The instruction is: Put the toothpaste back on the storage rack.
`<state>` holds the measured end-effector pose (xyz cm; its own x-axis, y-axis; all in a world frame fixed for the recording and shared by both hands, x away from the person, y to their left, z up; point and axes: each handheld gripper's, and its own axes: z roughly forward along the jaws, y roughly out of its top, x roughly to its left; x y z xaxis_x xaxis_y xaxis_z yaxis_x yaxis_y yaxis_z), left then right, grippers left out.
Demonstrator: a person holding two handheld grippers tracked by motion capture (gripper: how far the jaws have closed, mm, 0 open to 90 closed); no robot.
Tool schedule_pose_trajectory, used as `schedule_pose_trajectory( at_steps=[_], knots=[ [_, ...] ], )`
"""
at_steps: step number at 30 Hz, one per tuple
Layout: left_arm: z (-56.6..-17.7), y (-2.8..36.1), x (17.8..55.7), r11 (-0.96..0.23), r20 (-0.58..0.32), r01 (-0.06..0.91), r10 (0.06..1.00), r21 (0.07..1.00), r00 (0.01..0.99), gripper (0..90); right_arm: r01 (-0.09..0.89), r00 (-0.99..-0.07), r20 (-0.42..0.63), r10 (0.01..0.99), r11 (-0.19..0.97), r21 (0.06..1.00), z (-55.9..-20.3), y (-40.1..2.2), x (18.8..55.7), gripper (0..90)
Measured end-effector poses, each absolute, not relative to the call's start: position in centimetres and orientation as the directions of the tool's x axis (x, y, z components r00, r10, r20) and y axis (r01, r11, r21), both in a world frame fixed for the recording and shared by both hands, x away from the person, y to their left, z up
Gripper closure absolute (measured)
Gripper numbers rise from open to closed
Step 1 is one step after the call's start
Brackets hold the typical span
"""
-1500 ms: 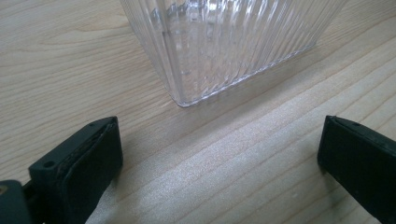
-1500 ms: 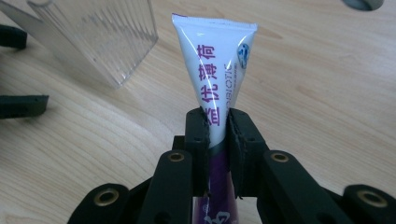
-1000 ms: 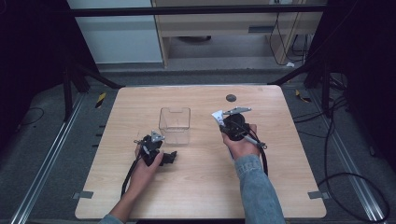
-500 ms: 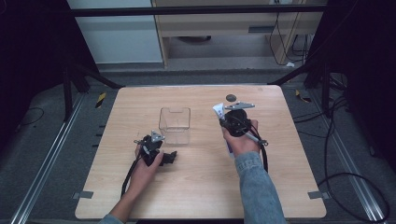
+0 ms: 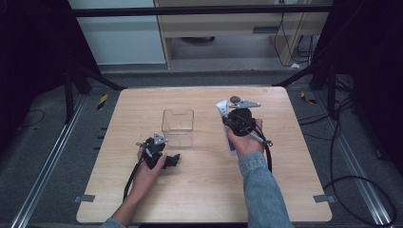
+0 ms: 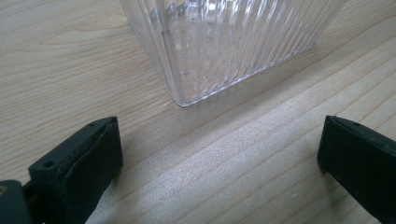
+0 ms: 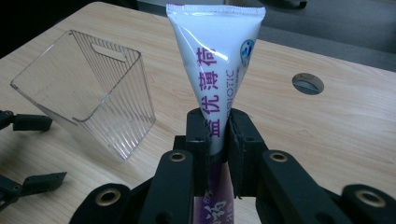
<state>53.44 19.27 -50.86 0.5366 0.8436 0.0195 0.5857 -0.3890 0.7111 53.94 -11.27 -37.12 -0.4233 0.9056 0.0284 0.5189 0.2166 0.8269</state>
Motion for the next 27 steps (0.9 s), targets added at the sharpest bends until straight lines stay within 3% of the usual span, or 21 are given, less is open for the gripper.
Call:
schedule_pose_trajectory(
  at_steps=[27],
  knots=[
    [-50.9,19.3,53.5,-0.388,0.018,0.586,0.843,0.712,0.537,0.0,0.463,-0.468,0.040,0.883,0.207,0.862,-36.3,-9.7,56.4,81.3]
  ],
)
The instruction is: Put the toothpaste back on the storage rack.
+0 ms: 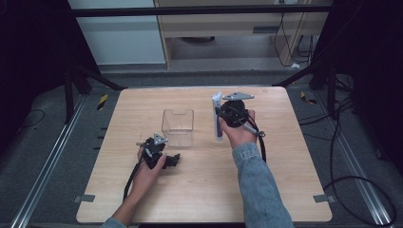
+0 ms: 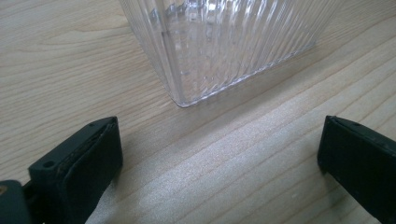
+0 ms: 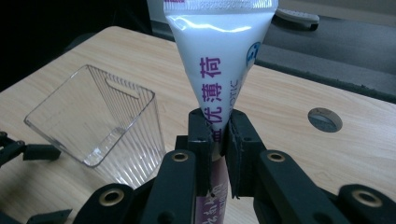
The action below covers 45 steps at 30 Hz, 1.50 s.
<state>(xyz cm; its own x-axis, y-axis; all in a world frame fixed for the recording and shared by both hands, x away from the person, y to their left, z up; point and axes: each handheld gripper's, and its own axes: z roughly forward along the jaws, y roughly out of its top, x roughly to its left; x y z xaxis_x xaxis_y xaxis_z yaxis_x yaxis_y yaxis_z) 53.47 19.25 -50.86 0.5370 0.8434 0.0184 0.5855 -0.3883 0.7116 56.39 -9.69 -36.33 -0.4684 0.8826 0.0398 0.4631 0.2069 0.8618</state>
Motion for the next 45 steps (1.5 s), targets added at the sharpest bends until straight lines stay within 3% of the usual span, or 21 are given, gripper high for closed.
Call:
schedule_pose_trajectory(
  at_steps=[30,45],
  knots=[
    [-50.9,19.2,53.4,-0.385,0.018,0.588,0.847,0.712,0.532,0.0,0.313,-0.508,0.021,0.861,0.162,0.936,-32.9,-9.4,55.8,81.5],
    [-50.9,19.2,53.2,-0.391,0.020,0.583,0.842,0.712,0.540,0.0,0.293,-0.482,-0.002,0.876,0.164,0.942,-31.8,-8.9,55.2,81.5]
  ],
)
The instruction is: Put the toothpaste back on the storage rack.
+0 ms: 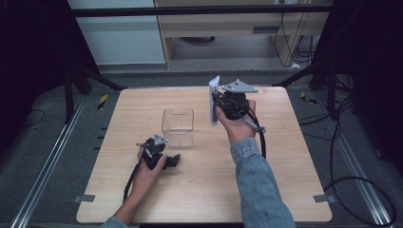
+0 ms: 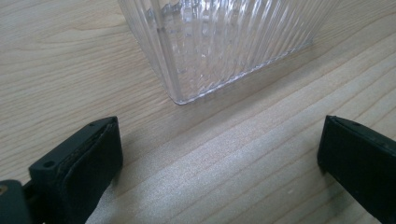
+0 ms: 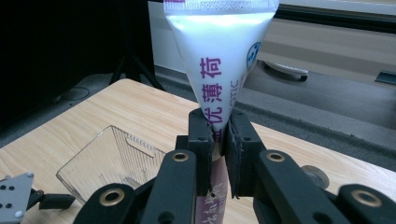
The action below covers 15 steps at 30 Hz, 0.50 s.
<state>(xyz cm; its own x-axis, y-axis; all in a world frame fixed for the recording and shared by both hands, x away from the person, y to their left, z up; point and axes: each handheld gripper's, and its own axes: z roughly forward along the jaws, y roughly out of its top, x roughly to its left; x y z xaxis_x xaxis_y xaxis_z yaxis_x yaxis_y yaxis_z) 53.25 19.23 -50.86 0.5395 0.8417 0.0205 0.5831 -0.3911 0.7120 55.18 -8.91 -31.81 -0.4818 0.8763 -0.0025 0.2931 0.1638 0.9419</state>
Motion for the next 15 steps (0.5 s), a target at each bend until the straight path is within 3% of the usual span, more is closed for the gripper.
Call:
schedule_pose_trajectory(
  at_steps=[15],
  knots=[
    [-50.9,19.2,53.2,-0.391,0.020,0.582,0.841,0.713,0.541,0.0,0.268,-0.498,-0.012,0.867,0.167,0.949,-30.1,-7.8,55.5,81.4]
  ],
)
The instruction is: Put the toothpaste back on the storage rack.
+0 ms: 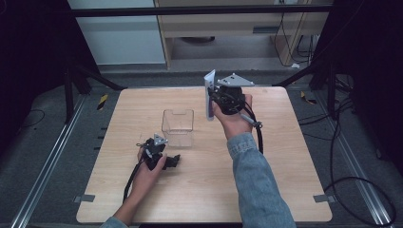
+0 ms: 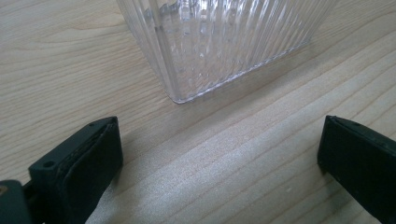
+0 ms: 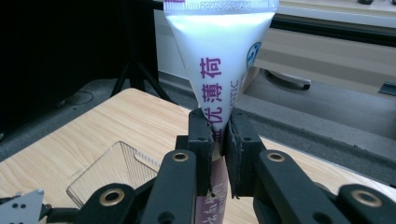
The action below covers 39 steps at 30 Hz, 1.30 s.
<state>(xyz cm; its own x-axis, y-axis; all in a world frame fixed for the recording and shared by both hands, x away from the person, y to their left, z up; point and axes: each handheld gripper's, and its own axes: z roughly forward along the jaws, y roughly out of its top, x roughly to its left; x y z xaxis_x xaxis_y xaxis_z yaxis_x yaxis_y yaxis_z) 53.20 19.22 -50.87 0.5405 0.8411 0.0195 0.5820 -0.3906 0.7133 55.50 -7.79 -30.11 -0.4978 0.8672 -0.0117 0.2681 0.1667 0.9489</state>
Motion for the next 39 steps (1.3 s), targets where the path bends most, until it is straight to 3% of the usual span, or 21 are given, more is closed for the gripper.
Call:
schedule_pose_trajectory(
  at_steps=[21,39],
  knots=[
    [-50.8,19.2,53.2,-0.395,0.023,0.583,0.840,0.711,0.542,0.0,0.202,-0.537,-0.034,0.843,0.168,0.965,-27.2,-5.4,55.5,81.4],
    [-50.8,19.2,53.2,-0.394,0.022,0.583,0.840,0.711,0.542,0.0,0.208,-0.597,-0.039,0.801,0.202,0.957,-28.6,-1.3,55.7,81.4]
  ],
)
